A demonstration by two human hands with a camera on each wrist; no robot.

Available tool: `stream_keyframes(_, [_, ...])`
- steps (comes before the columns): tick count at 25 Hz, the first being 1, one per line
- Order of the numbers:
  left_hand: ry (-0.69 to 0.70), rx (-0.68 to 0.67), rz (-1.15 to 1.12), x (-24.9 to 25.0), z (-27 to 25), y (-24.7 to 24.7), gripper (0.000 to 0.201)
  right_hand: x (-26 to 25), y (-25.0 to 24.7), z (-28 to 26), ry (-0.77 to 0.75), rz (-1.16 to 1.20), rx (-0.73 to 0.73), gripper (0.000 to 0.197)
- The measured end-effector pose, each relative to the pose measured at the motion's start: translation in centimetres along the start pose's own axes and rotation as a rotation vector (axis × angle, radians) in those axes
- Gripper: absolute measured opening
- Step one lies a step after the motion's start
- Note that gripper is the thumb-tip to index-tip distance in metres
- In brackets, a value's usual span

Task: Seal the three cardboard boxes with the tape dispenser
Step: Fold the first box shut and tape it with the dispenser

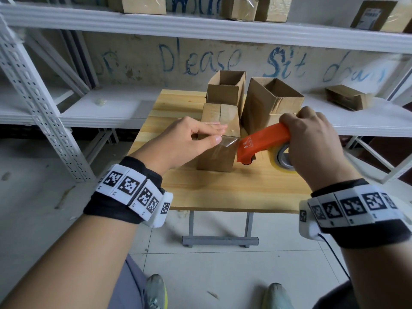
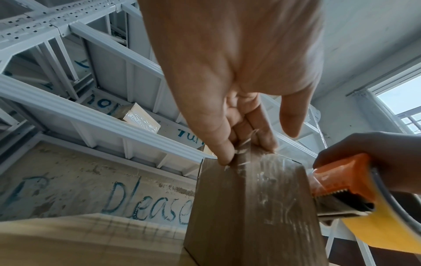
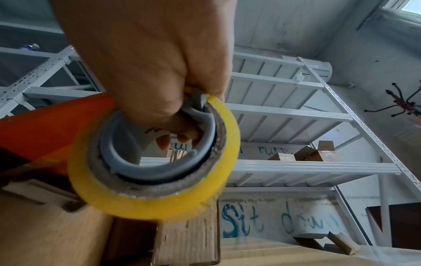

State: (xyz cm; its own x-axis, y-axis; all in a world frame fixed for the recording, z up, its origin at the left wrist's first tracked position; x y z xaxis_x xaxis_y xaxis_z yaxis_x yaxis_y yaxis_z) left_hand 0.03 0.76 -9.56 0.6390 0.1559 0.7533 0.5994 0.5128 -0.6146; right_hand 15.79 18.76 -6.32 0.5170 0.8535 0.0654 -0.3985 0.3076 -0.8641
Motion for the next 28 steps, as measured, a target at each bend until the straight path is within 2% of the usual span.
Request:
stream_keyframes(5, [0.013, 0.009, -0.006, -0.2, 0.2, 0.1, 0.025, 0.0, 0.2, 1.7, -0.051, 0.016, -0.047, 0.016])
stream_keyframes(9, [0.015, 0.021, 0.000, -0.5, 0.3, 0.0, 0.026, 0.6, 1.1, 2.1, -0.029, 0.091, -0.144, 0.021])
stream_keyframes(13, [0.018, 0.020, -0.001, -0.5, 0.5, 0.0, 0.025, 0.2, 0.7, 2.2, -0.053, 0.040, -0.093, 0.018])
stream_keyframes(21, [0.008, 0.034, 0.001, -0.3, 0.4, 0.0, 0.021, 0.5, 1.4, 2.7, -0.103, 0.094, -0.200, 0.023])
stream_keyframes(28, [0.005, 0.046, -0.015, -0.2, 0.4, -0.1, 0.016, 0.1, 1.2, 3.1, -0.157, 0.078, -0.156, 0.020])
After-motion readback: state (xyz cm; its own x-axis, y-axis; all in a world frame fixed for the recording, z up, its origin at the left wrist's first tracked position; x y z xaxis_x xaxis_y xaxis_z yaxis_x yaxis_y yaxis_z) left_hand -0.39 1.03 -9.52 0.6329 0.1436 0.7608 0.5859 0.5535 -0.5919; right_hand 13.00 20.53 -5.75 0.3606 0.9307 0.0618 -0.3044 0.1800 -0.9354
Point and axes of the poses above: each hand's wrist, its own z-axis towards the middle knuckle, its own y-axis out of the palm, x = y × z, the point moved 4 cm from there along z, towards the middle knuckle, and after that the axes turned 1 degree about y, right-handed, at the moved point
